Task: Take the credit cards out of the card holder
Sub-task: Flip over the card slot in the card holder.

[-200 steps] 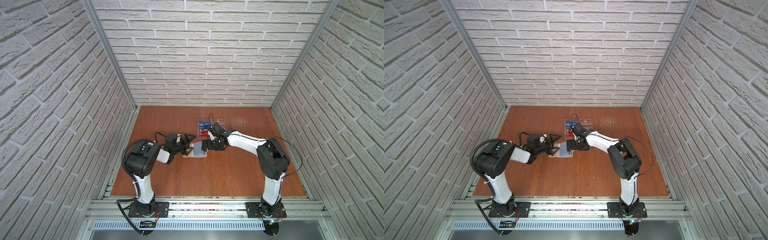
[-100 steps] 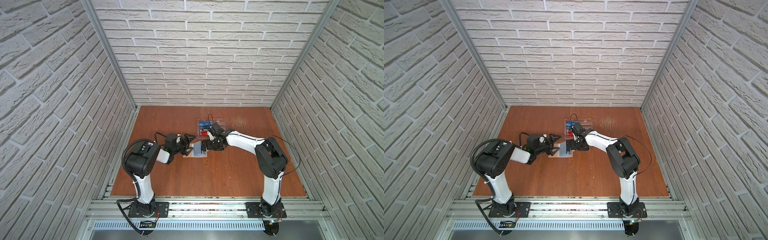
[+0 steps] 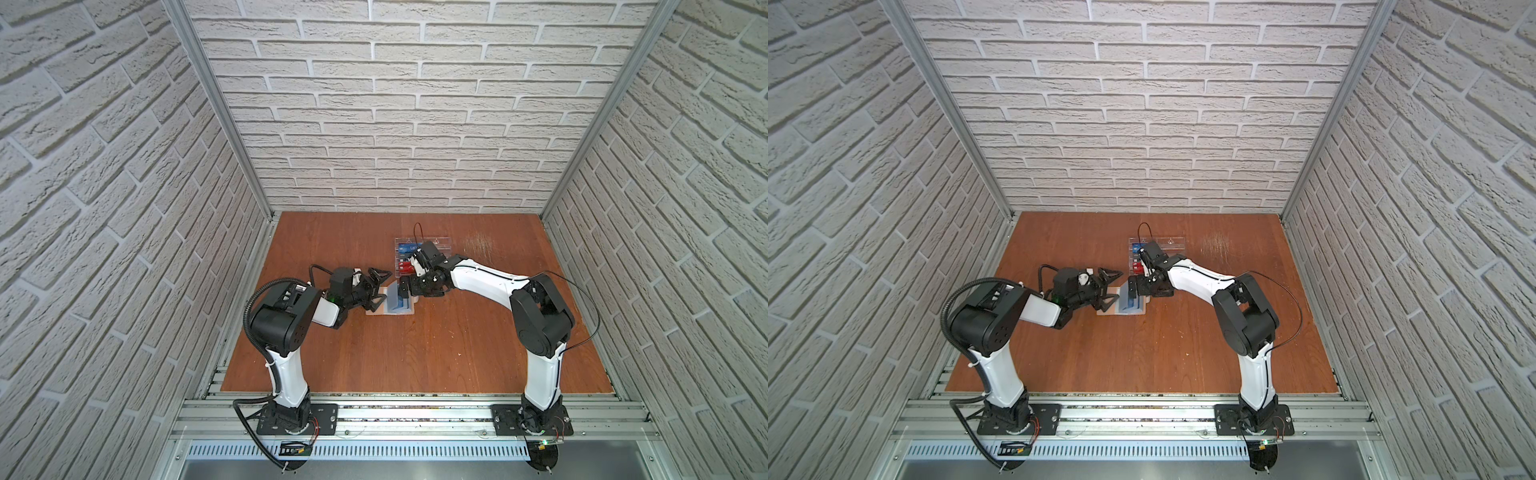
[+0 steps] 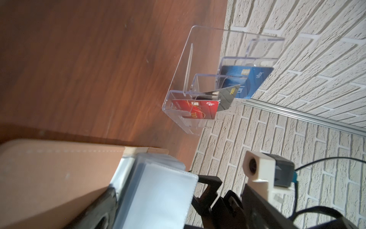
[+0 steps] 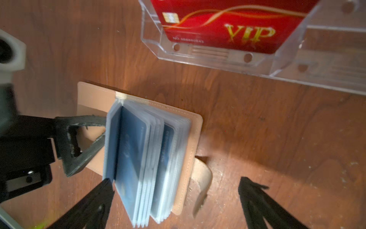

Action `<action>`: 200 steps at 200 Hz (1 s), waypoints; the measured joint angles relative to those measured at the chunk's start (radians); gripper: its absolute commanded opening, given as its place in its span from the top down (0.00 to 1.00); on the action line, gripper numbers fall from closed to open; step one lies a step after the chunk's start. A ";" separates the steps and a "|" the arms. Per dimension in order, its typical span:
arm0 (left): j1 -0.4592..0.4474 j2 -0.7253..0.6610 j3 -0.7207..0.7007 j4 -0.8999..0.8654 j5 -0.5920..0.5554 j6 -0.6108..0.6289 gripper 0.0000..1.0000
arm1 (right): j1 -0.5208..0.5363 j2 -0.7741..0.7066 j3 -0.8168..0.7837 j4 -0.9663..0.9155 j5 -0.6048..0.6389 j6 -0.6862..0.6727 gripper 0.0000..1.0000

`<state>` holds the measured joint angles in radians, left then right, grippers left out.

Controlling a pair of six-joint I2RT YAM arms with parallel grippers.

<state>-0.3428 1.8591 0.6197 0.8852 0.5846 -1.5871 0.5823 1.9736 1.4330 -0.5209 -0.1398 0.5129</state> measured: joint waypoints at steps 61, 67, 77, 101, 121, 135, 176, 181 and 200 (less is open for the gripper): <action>0.048 -0.060 -0.031 -0.067 0.019 0.011 0.02 | 0.033 0.073 0.035 0.000 -0.004 0.008 0.00; 0.055 -0.069 -0.034 -0.080 0.021 0.016 0.02 | 0.036 0.080 0.039 -0.003 -0.004 0.008 0.00; 0.065 -0.082 -0.039 -0.098 0.023 0.023 0.02 | 0.040 0.088 0.045 -0.004 -0.003 0.008 0.00; 0.086 -0.103 -0.045 -0.129 0.027 0.029 0.02 | 0.052 0.093 0.063 -0.007 -0.004 0.009 0.00; 0.095 -0.111 -0.048 -0.141 0.032 0.032 0.02 | 0.060 0.097 0.071 -0.007 -0.003 0.012 0.00; 0.102 -0.119 -0.051 -0.154 0.034 0.032 0.02 | 0.063 0.097 0.072 -0.007 -0.003 0.014 0.00; 0.111 -0.131 -0.051 -0.176 0.035 0.039 0.02 | 0.064 0.097 0.073 -0.008 -0.003 0.015 0.00; 0.111 -0.132 -0.051 -0.179 0.035 0.039 0.02 | 0.064 0.097 0.073 -0.008 -0.003 0.015 0.00; 0.114 -0.135 -0.051 -0.183 0.037 0.039 0.02 | 0.064 0.097 0.073 -0.008 -0.002 0.014 0.00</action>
<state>-0.2291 1.7245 0.5690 0.7021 0.6216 -1.5478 0.6460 2.0708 1.5059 -0.5289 -0.1417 0.5274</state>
